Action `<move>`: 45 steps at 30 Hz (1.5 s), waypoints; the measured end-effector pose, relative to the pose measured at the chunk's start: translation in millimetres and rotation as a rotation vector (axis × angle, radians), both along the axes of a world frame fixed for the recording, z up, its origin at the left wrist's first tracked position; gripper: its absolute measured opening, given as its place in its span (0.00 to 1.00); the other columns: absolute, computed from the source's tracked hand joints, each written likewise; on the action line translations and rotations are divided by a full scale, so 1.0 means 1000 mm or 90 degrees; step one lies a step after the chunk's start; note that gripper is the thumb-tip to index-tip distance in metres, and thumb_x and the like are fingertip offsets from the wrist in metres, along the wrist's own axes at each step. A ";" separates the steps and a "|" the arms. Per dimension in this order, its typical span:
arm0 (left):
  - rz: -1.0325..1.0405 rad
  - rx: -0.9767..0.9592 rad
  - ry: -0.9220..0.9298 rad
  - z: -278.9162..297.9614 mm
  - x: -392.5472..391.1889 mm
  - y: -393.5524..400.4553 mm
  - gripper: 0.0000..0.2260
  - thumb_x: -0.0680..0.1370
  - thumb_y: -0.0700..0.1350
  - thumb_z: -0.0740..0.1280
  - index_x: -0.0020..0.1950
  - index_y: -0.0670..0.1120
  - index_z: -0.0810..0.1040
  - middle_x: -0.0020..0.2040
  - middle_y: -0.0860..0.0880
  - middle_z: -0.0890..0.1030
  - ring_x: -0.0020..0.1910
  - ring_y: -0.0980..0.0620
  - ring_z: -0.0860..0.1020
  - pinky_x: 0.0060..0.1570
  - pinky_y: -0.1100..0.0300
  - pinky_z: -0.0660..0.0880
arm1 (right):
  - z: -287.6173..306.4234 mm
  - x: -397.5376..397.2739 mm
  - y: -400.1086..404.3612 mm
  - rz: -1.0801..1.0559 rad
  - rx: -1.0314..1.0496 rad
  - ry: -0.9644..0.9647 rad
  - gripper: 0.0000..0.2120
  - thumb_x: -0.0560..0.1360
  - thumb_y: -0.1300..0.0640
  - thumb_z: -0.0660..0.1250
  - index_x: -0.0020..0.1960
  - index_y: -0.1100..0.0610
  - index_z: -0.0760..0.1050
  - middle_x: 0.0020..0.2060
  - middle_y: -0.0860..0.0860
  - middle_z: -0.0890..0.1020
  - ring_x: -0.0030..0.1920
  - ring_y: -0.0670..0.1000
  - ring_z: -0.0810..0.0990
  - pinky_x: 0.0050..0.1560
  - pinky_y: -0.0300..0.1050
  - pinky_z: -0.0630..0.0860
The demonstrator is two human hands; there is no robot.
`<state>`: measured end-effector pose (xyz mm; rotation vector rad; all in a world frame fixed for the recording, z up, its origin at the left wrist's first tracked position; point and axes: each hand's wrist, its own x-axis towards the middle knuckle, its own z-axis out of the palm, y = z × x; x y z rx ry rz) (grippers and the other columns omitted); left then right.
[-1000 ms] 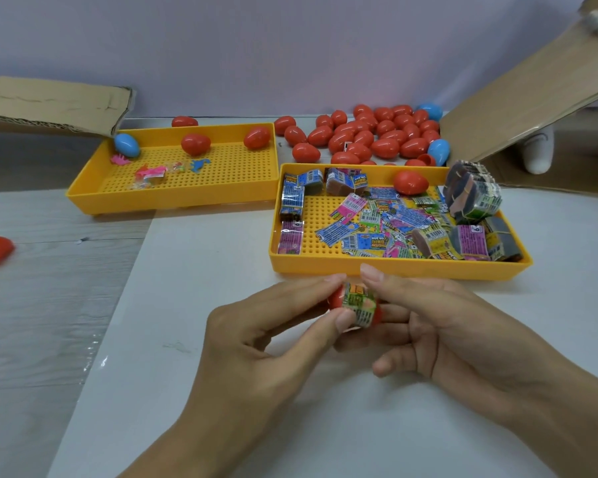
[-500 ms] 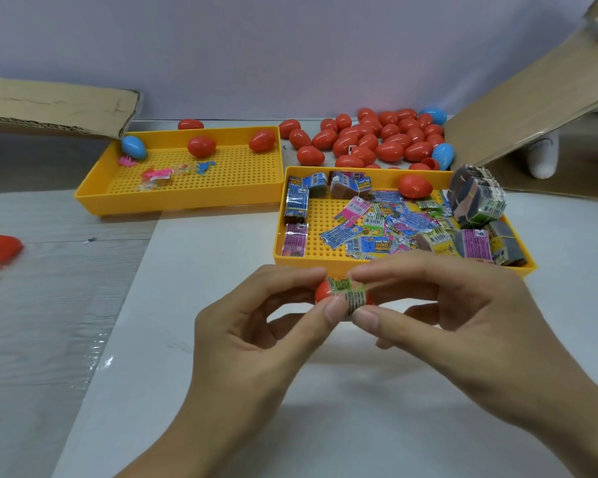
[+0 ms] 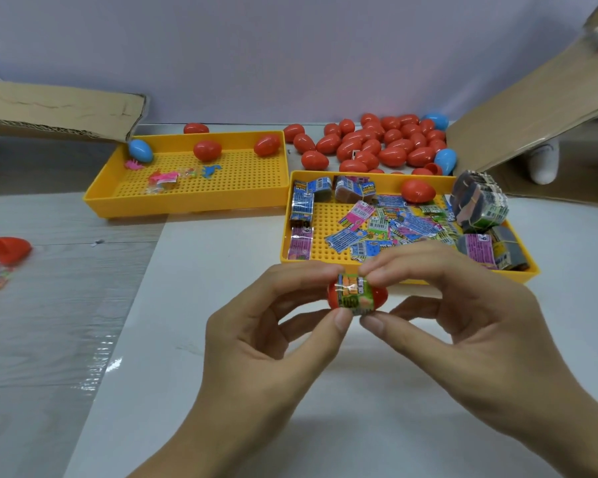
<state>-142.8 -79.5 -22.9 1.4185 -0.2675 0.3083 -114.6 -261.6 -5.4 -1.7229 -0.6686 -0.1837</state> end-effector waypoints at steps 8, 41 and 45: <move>0.082 -0.048 0.078 -0.001 0.000 -0.001 0.08 0.69 0.48 0.73 0.47 0.49 0.85 0.44 0.44 0.85 0.39 0.42 0.86 0.38 0.57 0.82 | 0.008 0.001 -0.006 -0.108 -0.063 -0.158 0.12 0.73 0.56 0.73 0.56 0.53 0.80 0.50 0.46 0.83 0.51 0.53 0.83 0.37 0.42 0.79; 0.186 0.220 -0.066 0.030 0.068 0.004 0.03 0.76 0.44 0.72 0.44 0.51 0.82 0.37 0.51 0.82 0.35 0.56 0.80 0.33 0.63 0.77 | -0.020 0.011 0.026 -0.049 0.161 0.353 0.05 0.72 0.55 0.74 0.40 0.56 0.82 0.29 0.52 0.81 0.25 0.46 0.73 0.25 0.34 0.69; 0.252 0.556 -0.043 0.047 0.170 -0.002 0.09 0.78 0.40 0.69 0.57 0.47 0.82 0.53 0.50 0.83 0.49 0.57 0.78 0.45 0.70 0.72 | -0.023 0.011 0.028 -0.026 0.140 0.358 0.05 0.72 0.52 0.71 0.40 0.53 0.82 0.29 0.51 0.81 0.26 0.45 0.73 0.29 0.35 0.71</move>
